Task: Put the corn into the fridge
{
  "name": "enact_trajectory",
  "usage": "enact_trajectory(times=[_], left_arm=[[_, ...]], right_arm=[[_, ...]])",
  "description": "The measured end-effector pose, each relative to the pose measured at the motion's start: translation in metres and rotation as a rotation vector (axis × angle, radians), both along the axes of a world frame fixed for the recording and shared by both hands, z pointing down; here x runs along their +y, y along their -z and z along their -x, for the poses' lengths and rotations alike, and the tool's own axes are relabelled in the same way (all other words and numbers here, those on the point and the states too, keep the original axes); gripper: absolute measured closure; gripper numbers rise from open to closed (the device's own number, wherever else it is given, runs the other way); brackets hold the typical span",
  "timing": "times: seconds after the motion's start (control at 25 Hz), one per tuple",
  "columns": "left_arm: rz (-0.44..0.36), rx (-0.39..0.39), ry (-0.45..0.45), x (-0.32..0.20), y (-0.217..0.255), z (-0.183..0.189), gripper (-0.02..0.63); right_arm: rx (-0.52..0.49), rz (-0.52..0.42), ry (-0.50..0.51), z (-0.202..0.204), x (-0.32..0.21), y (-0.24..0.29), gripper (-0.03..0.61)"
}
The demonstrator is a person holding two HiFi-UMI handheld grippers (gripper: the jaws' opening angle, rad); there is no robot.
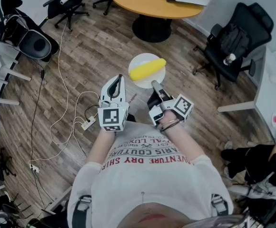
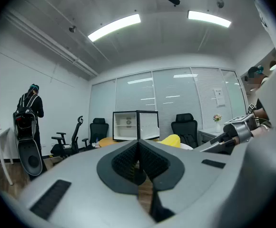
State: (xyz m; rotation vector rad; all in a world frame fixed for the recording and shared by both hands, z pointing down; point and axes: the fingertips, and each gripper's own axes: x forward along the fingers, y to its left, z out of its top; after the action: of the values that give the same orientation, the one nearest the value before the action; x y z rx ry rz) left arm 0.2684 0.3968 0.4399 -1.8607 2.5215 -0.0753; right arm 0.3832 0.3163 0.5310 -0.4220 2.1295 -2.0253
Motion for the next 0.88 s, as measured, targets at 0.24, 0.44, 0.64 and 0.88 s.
enact_trajectory(times=[0.24,0.44,0.64,0.88], left_arm=[[0.002,0.006,0.016,0.001,-0.003,0.008,0.588],[-0.011,0.009,0.008,0.0,-0.001,0.004,0.588],[-0.002,0.03,-0.001,-0.002,-0.011,0.006,0.588],[0.015,0.062,-0.012,-0.012,-0.025,0.036,0.588]], right_arm=[[0.012,-0.002,-0.005,0.002,-0.004,-0.003,0.538],[0.015,0.0,-0.001,0.002,-0.005,-0.005,0.538],[0.013,0.036,-0.015,0.001,-0.006,-0.014,0.54],[0.025,0.054,-0.044,0.023,-0.016,-0.022,0.541]])
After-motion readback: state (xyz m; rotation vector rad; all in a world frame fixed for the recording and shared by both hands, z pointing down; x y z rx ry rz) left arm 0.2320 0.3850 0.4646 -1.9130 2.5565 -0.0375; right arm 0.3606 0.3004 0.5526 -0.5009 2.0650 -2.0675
